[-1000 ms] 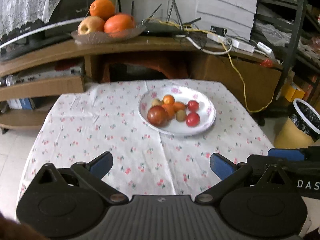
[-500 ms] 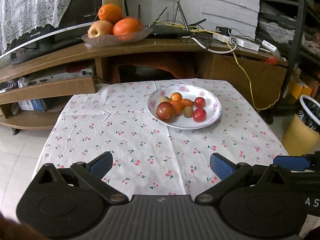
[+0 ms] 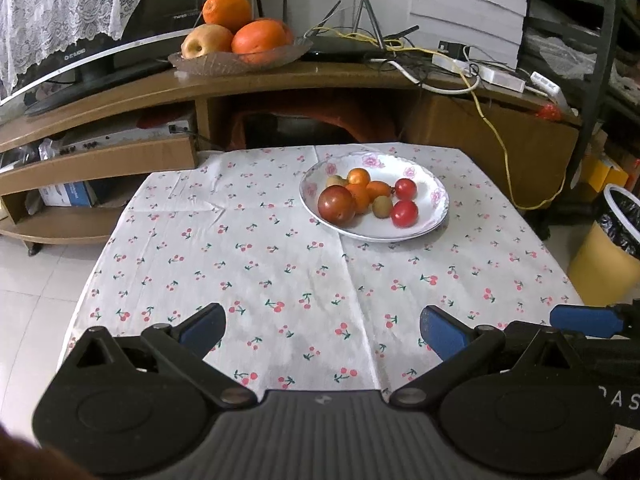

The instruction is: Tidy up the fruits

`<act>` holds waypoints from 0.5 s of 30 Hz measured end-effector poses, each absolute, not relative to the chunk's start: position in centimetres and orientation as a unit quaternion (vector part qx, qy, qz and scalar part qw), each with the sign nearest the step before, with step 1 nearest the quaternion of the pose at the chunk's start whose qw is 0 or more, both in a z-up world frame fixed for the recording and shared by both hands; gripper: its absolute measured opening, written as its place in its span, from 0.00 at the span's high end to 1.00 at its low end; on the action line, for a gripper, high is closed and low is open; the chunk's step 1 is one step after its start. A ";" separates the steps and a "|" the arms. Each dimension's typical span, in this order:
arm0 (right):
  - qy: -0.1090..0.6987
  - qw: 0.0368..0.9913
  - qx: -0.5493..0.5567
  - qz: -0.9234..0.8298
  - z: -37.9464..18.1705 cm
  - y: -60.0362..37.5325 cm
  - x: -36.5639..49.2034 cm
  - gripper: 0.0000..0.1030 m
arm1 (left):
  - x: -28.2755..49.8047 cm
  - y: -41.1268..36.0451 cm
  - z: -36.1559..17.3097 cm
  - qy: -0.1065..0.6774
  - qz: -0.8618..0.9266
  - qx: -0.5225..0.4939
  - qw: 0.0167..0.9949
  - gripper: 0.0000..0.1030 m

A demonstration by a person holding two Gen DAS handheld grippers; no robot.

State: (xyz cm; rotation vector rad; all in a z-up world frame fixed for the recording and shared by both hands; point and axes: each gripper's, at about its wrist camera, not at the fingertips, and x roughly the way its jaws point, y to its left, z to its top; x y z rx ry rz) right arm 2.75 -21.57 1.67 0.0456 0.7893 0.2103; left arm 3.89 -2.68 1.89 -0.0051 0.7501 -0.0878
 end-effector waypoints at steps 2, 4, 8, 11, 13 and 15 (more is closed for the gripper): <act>0.385 0.917 0.021 0.101 1.6 -21.5 2.7 0.55 | 3.9 -2.8 1.7 0.369 -0.040 0.001 0.929 0.00; 0.388 0.916 0.020 0.100 1.4 -21.4 2.8 0.55 | 3.9 -2.8 1.6 0.371 -0.040 0.003 0.928 0.00; 0.392 0.915 0.017 0.097 1.1 -21.4 2.9 0.55 | 3.8 -2.9 1.4 0.373 -0.040 0.009 0.927 0.00; 0.394 0.914 0.017 0.096 1.0 -21.4 3.0 0.55 | 3.9 -3.0 1.3 0.376 -0.038 0.010 0.926 0.00; 0.396 0.913 0.016 0.095 0.9 -21.4 3.0 0.55 | 3.9 -3.0 1.2 0.377 -0.038 0.013 0.925 0.00; 0.398 0.912 0.016 0.094 0.8 -21.4 3.0 0.55 | 3.9 -3.0 1.1 0.377 -0.037 0.015 0.925 0.00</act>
